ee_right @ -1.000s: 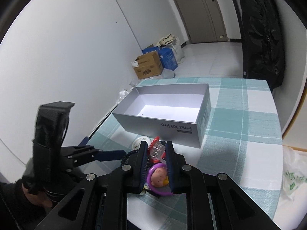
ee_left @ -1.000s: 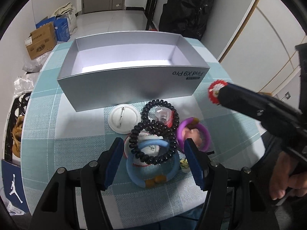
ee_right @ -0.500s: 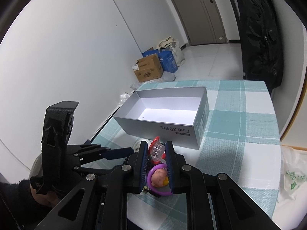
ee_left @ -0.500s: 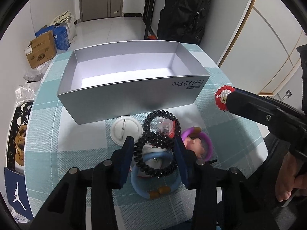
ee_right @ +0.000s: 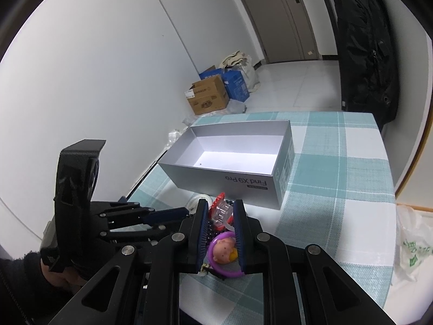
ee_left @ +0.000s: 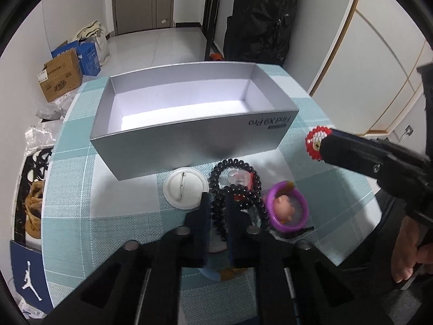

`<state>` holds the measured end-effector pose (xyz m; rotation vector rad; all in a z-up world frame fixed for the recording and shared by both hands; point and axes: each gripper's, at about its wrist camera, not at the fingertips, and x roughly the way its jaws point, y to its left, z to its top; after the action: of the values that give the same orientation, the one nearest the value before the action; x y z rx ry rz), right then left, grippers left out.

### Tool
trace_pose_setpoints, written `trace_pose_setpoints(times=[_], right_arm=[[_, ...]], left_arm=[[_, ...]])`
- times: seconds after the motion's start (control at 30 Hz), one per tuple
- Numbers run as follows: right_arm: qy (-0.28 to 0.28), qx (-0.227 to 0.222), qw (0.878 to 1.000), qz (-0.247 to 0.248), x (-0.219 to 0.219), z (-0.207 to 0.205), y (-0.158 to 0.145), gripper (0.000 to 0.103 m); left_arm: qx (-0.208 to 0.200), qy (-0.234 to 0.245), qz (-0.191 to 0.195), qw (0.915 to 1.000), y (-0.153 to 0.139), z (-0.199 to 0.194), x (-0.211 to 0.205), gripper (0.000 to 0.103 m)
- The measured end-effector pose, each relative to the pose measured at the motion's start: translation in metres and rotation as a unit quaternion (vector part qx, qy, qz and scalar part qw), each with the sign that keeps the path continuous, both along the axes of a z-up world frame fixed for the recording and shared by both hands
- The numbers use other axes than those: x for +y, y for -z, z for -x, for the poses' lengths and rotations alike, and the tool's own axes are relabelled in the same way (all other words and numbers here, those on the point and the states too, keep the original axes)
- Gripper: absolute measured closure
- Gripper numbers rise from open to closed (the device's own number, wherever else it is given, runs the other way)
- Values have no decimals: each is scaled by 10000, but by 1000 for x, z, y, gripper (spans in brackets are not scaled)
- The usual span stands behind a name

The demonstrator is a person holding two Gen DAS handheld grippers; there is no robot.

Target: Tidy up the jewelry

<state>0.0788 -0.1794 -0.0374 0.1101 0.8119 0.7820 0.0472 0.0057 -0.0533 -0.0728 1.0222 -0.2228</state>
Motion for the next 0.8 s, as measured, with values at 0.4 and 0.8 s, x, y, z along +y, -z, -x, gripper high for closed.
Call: trace_pose_setpoints(times=[0.4,0.8], right_arm=[[5,-14,10000,-58,-2,1,-2,85],[-46,-118,9992,-390,-2,-6,-19,85]], left_arm=[[-275,-188,521,9981,-15,3,12,98],[-810,-483,1026,9902,-52,-2,28,98]])
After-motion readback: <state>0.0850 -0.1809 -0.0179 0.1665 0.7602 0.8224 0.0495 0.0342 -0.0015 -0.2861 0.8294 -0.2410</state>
